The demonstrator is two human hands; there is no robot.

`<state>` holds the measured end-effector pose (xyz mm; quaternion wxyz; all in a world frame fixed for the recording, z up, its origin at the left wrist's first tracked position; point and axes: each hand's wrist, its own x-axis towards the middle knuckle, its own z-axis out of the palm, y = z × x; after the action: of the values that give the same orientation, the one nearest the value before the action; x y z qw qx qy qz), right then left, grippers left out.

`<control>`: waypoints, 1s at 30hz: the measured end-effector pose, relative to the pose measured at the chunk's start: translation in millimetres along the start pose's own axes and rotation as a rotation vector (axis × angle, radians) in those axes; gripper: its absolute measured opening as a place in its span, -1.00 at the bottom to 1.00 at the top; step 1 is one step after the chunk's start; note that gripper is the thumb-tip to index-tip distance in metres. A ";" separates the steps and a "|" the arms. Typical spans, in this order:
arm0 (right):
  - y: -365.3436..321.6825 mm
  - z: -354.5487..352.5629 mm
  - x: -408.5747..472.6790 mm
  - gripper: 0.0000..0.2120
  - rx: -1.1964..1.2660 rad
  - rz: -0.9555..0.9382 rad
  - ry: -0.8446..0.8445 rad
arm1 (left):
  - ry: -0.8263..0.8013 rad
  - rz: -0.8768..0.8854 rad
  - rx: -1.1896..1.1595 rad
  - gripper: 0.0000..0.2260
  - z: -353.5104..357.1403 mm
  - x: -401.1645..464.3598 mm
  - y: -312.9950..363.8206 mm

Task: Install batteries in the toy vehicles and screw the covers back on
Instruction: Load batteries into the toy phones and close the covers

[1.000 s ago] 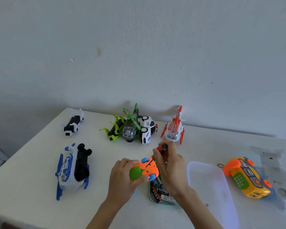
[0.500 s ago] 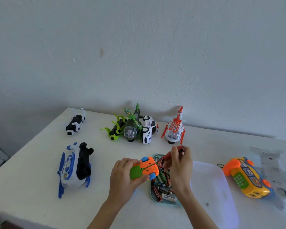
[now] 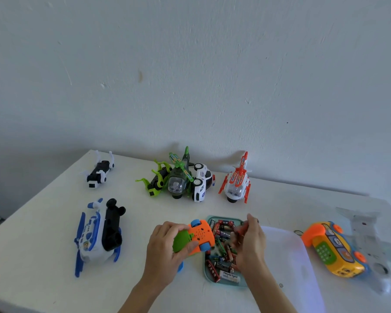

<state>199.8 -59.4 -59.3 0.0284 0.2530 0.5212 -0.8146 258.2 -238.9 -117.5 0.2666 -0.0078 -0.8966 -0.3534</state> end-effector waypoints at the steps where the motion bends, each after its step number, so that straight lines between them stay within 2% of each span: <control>1: -5.6 -0.5 0.5 -0.73 -0.041 -0.030 -0.039 | 0.004 -0.004 -0.005 -0.50 -0.2 -0.3 0.4; 6: 1.6 8.5 -10.0 -0.69 -0.718 -0.151 -0.374 | -0.019 0.009 -0.032 -0.64 -4.1 -4.4 2.9; 8: 12.3 12.6 -17.6 -0.68 -0.842 -0.155 -0.455 | -0.005 0.012 -0.055 -0.68 -6.0 -3.9 3.0; 11: 19.0 12.5 -20.7 -0.68 -0.803 -0.143 -0.466 | 0.037 -0.057 -0.148 -0.68 -8.2 -4.4 0.8; 13: 17.2 9.3 -20.8 -0.68 -0.727 -0.098 -0.462 | 0.086 -0.156 -0.394 -0.71 -13.0 -3.1 11.4; 15: 16.2 5.1 -21.8 -0.68 -0.625 -0.031 -0.452 | 0.208 -0.280 -0.662 -0.78 -20.5 1.5 24.9; 17: 12.7 -0.2 -23.9 -0.64 -0.533 0.018 -0.412 | 0.351 -0.373 -0.728 -0.82 -23.8 6.9 23.0; 18: 9.7 -3.3 -24.9 -0.64 -0.504 0.017 -0.393 | 0.356 -0.422 -0.706 -0.81 -22.9 7.5 13.2; 20: -0.1 -10.4 -28.0 -0.71 -0.476 -0.018 -0.377 | 0.232 -0.501 -0.532 -0.67 -17.6 4.4 -13.8; 22: -11.0 -16.9 -32.7 -0.83 -0.456 -0.054 -0.378 | 0.029 -0.511 -0.128 -0.52 -8.2 -6.1 -43.5; 24: -20.6 -24.1 -36.4 -0.86 -0.423 -0.078 -0.364 | -0.066 -0.437 0.187 -0.56 0.1 -13.7 -59.3; 25: -24.5 -27.0 -38.0 -0.83 -0.394 -0.085 -0.355 | -0.085 -0.394 0.253 -0.57 2.9 -15.4 -62.2; 28: -34.7 -33.7 -43.1 -0.73 -0.294 -0.088 -0.336 | -0.092 -0.406 0.272 -0.32 4.5 -10.4 -46.0; 30: -39.0 -37.9 -44.3 -0.66 -0.250 -0.099 -0.327 | -0.072 -0.371 0.085 -0.23 -3.2 -2.2 -21.5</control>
<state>240.8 -18.6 -19.7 0.1036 0.0857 0.6185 -0.7742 257.2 -256.6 -130.2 0.1645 0.1561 -0.9059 -0.3576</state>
